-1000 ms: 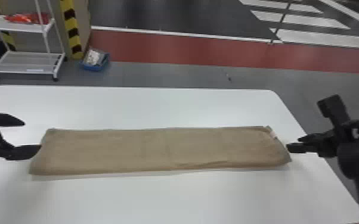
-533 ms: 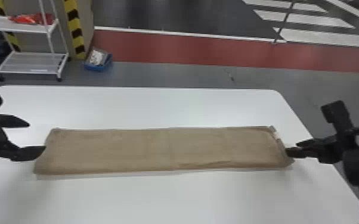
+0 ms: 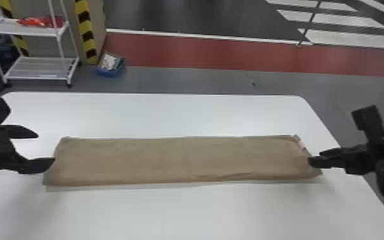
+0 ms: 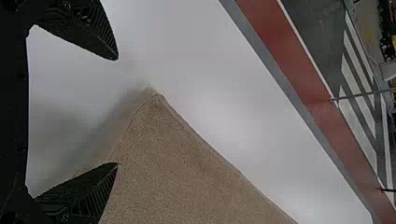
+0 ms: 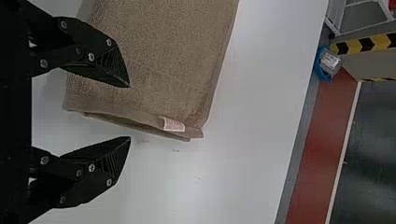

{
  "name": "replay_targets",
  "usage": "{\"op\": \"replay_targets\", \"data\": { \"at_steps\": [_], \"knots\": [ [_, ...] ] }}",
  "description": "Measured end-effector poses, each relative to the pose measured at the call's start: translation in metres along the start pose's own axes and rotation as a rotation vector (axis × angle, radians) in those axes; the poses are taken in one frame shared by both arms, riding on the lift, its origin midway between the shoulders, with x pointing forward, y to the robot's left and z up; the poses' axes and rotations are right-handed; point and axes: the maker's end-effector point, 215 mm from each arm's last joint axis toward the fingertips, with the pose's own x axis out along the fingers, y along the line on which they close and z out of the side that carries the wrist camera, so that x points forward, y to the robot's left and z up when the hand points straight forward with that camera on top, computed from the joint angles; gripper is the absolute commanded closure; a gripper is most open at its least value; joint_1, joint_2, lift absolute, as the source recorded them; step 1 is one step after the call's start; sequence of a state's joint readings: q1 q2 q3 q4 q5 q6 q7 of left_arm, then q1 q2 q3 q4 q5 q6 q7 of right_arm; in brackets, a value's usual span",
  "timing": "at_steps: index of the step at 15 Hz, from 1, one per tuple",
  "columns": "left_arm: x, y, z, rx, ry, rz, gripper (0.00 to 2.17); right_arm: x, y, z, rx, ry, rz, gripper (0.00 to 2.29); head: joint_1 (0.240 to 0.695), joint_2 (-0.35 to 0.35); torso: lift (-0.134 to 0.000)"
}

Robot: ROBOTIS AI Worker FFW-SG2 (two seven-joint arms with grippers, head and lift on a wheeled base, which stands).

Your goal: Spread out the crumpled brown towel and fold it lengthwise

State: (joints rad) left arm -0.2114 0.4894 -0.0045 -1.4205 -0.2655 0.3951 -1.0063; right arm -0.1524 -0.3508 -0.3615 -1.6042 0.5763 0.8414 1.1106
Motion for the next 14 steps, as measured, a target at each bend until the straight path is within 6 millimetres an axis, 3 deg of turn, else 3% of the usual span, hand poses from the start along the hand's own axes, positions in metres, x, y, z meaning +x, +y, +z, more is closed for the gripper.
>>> {"op": "replay_targets", "data": {
  "at_steps": [5,8,14],
  "knots": [
    [-0.002,0.001,-0.002,-0.007,-0.001,0.002,0.09,0.004,0.005,-0.008,-0.008,0.013,0.009,0.65,0.695,-0.145,-0.124],
    [-0.002,0.000,-0.004,-0.006,-0.001,0.003,0.09,0.003,0.003,-0.013,-0.014,0.016,0.005,0.94,0.695,-0.148,-0.124],
    [-0.002,0.000,-0.004,-0.006,-0.001,0.002,0.09,0.005,0.002,-0.018,-0.029,0.017,0.001,0.95,0.695,-0.150,-0.124]
  ]
}}
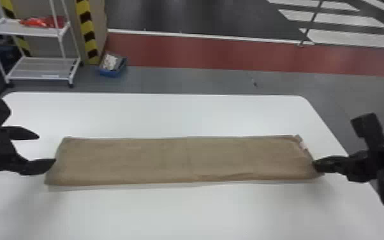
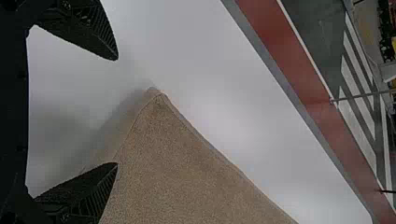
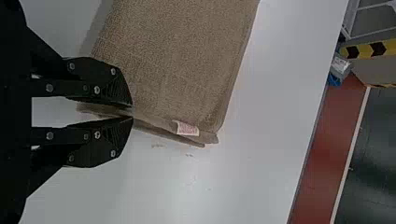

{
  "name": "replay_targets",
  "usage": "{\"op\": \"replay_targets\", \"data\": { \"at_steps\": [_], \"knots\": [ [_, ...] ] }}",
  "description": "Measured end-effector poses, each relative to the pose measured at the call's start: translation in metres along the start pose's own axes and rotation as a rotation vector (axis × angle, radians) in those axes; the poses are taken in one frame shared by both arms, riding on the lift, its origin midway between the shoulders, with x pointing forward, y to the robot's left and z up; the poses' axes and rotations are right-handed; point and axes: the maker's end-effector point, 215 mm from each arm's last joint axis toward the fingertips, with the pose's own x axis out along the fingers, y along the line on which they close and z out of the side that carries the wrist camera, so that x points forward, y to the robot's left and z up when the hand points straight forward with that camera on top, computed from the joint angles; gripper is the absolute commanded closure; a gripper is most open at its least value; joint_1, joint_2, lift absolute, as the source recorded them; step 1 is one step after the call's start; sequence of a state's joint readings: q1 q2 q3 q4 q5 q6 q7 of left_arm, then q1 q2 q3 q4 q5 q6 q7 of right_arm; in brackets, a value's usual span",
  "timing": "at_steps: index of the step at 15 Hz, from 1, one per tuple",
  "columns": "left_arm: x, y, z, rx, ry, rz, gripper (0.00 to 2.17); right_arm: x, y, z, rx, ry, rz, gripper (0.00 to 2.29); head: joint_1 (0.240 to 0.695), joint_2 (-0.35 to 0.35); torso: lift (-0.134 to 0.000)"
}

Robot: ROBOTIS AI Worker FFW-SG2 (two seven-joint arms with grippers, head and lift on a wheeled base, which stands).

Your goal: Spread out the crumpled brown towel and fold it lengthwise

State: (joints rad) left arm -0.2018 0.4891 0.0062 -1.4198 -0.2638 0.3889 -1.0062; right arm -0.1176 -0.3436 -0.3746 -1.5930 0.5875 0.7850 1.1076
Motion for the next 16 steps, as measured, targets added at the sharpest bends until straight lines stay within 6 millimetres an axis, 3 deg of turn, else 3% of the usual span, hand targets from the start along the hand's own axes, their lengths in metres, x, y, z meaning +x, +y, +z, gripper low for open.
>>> {"op": "replay_targets", "data": {
  "at_steps": [2,9,12,16],
  "knots": [
    [0.000,-0.001,-0.001,-0.001,0.002,-0.001,0.09,-0.001,-0.002,-0.004,0.005,0.000,-0.001,1.15,0.695,-0.154,-0.124],
    [-0.002,0.001,-0.001,0.000,0.002,0.002,0.09,-0.038,-0.009,-0.006,0.048,-0.076,-0.002,1.15,0.695,-0.168,-0.124],
    [-0.001,0.000,0.000,0.002,0.001,0.001,0.09,-0.050,0.000,-0.016,0.033,-0.084,0.009,1.15,0.695,-0.169,-0.124],
    [-0.003,0.005,0.001,0.004,-0.005,0.018,0.09,-0.052,0.017,-0.031,-0.117,-0.087,0.010,1.15,0.695,-0.157,-0.124]
  ]
}}
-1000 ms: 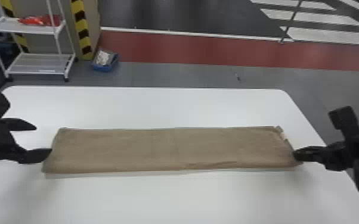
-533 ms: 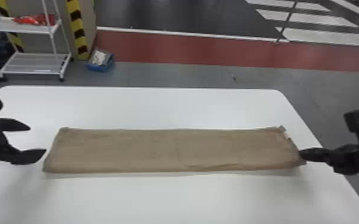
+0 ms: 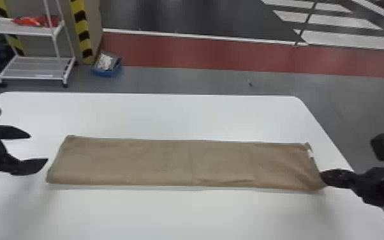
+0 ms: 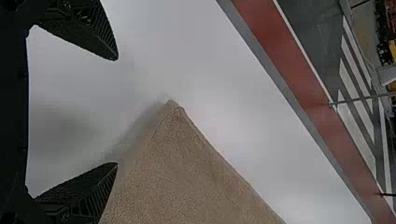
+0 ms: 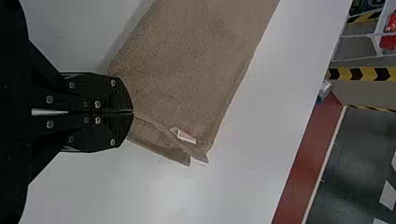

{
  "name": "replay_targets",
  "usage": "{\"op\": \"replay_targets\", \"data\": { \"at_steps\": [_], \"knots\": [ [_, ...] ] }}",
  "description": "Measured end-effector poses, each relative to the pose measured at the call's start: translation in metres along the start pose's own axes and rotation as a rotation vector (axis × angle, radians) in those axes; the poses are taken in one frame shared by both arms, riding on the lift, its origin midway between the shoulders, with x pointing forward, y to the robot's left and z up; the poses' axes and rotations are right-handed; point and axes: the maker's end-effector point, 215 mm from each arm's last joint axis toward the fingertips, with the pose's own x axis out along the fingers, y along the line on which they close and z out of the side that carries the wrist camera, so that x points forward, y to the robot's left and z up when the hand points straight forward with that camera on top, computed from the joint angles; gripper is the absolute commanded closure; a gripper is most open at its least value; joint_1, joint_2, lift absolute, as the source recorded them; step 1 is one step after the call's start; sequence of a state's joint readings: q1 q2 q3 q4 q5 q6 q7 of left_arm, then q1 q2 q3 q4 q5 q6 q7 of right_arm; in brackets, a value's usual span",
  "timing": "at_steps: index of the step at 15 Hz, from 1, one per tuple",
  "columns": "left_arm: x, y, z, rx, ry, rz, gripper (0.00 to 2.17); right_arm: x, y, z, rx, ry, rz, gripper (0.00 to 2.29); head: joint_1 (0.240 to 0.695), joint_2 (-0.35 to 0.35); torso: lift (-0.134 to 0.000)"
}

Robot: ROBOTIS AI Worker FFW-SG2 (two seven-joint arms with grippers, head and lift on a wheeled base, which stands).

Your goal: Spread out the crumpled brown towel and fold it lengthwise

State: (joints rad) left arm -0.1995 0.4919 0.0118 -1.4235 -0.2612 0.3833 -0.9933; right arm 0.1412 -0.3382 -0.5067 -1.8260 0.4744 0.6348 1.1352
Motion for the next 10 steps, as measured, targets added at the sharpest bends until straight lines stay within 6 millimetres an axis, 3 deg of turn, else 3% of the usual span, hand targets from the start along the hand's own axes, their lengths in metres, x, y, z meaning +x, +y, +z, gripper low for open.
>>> {"op": "replay_targets", "data": {
  "at_steps": [4,10],
  "knots": [
    [0.001,-0.001,0.002,-0.003,-0.005,-0.001,0.09,-0.018,0.007,0.006,-0.037,-0.052,-0.005,1.15,0.695,-0.152,-0.124],
    [0.004,-0.003,0.002,0.001,-0.011,-0.001,0.09,-0.030,0.008,-0.044,-0.093,-0.025,-0.023,1.15,0.695,-0.187,-0.124]
  ]
}}
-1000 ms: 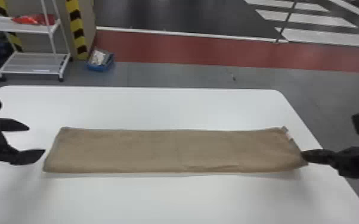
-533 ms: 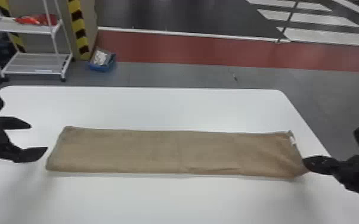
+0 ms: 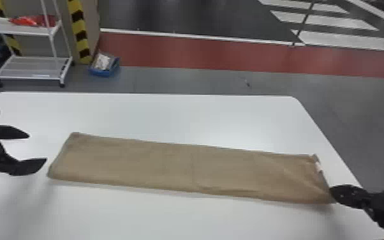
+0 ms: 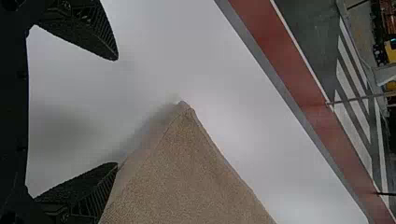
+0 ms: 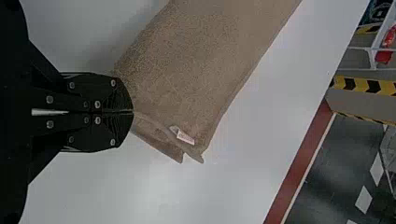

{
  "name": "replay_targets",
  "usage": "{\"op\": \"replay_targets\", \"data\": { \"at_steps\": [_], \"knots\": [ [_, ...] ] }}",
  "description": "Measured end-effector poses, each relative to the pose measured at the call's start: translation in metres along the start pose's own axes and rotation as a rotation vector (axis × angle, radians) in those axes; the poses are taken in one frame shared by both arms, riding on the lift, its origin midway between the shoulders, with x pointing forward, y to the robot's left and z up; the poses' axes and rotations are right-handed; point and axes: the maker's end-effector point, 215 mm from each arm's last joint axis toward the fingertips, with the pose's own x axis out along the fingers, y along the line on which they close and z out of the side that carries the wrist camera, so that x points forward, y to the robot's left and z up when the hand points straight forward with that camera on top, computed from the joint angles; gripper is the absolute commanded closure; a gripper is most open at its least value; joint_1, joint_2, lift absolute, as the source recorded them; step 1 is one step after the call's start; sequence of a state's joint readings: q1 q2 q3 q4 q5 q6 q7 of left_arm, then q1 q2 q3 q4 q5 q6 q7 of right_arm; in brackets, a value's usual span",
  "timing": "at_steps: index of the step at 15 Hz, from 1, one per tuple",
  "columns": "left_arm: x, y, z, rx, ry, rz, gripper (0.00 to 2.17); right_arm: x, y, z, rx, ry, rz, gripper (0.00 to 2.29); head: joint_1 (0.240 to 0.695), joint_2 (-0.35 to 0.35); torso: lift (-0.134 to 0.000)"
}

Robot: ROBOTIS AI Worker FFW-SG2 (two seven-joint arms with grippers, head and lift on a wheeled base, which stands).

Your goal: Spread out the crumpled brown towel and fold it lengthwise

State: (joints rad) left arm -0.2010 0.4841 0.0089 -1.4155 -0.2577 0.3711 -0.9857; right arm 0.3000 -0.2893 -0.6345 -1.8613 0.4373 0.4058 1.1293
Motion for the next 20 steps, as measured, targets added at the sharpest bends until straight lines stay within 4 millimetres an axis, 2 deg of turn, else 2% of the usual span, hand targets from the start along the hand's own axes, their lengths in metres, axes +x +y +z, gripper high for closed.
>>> {"op": "replay_targets", "data": {
  "at_steps": [2,3,4,6,11,20],
  "knots": [
    [0.001,0.000,0.000,0.001,-0.001,0.001,0.09,0.000,0.007,-0.009,-0.036,0.005,0.006,1.14,0.695,-0.190,-0.124],
    [0.001,0.000,0.001,0.000,-0.001,0.002,0.09,-0.001,0.010,-0.012,-0.042,0.007,0.009,1.01,0.695,-0.190,-0.124],
    [0.001,0.000,0.001,0.000,-0.002,0.002,0.09,-0.002,0.011,-0.015,-0.044,0.011,0.012,0.65,0.695,-0.191,-0.124],
    [0.001,0.000,0.000,-0.001,-0.001,0.005,0.09,-0.005,0.010,-0.021,-0.041,0.021,0.008,0.33,0.695,-0.196,-0.124],
    [0.003,-0.001,0.000,0.000,0.001,0.004,0.09,-0.021,-0.010,-0.022,0.006,0.007,-0.029,0.31,0.695,-0.222,-0.124],
    [0.000,0.001,0.005,0.003,-0.008,0.004,0.09,-0.032,-0.026,-0.011,0.021,-0.019,-0.066,0.30,0.695,-0.232,-0.124]
  ]
}}
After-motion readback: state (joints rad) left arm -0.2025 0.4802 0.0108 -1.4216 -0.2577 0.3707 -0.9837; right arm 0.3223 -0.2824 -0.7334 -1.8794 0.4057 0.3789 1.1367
